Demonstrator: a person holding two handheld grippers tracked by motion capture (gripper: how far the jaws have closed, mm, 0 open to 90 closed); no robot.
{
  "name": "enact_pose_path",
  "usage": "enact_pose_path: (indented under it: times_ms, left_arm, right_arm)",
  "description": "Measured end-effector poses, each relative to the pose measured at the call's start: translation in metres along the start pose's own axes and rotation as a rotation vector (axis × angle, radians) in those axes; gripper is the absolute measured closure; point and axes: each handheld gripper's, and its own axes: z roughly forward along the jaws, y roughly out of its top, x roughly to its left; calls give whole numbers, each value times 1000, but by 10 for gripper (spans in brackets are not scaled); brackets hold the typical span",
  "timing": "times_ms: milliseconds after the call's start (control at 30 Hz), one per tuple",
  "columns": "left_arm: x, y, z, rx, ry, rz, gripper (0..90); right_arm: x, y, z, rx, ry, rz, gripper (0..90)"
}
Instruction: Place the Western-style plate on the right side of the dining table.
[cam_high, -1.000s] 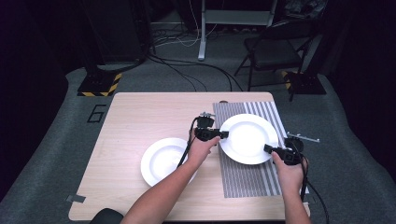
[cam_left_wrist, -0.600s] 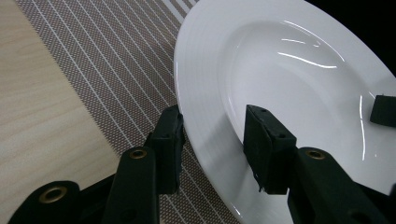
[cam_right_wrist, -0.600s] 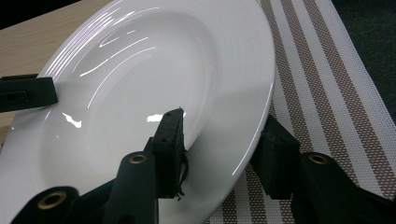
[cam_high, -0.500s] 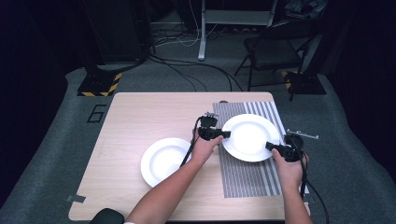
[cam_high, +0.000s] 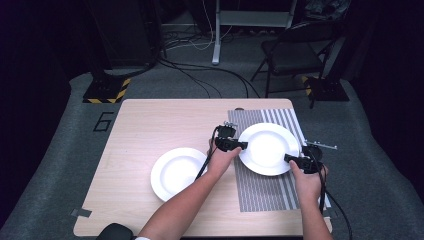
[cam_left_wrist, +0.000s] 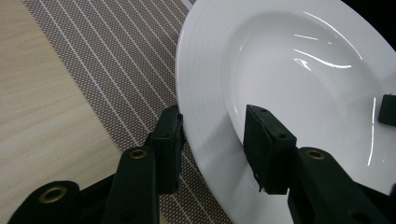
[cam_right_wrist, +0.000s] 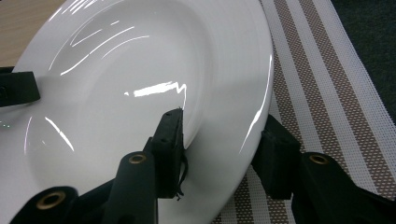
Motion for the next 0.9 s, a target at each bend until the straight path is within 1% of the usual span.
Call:
enact_pose_path:
  times_ms: [33,67,167,200,267,400,433,467,500,533,633,667,733,833,867,900]
  left_arm:
    - [-1,0,1,3,0,-4,582]
    - [-2,-1,3,9,5,2,582]
    - [-3,-2,6,16,9,3,581]
    - [-3,-2,7,20,7,5,581]
    - [-5,-3,11,31,10,6,580]
    - [-7,-4,14,28,11,3,582]
    - [-7,-4,15,36,10,6,582]
    - [-8,-5,16,37,12,2,582]
    - [-8,-5,16,37,12,2,582]
    - [-9,-5,17,43,16,11,581]
    - [-9,-5,19,46,20,10,581]
    - [-9,-6,21,50,21,5,581]
    - [-9,-6,24,53,23,6,581]
    - [-9,-7,25,59,23,4,582]
    - [-10,-8,26,64,20,13,581]
    - [-10,-8,26,64,20,13,582]
  right_arm:
    - [0,0,0,0,0,0,565]
    - [-1,-1,2,6,-9,5,565]
    - [-3,-2,3,10,-14,11,563]
    - [-4,-3,4,16,-20,22,562]
    - [-6,-4,5,19,-27,19,559]
    - [-9,-6,7,25,-38,27,555]
    - [-9,-6,8,22,-41,33,552]
    - [-10,-7,9,32,-54,29,546]
    - [-10,-7,9,32,-54,29,546]
    - [-11,-8,10,32,-61,25,541]
    - [-10,-8,11,32,-68,30,538]
    - [-10,-9,12,28,-80,21,538]
    - [-11,-10,13,32,-86,14,538]
    - [-12,-10,15,37,-86,19,537]
    - [-14,-11,15,45,-88,29,536]
    - [-14,-11,15,45,-88,29,536]
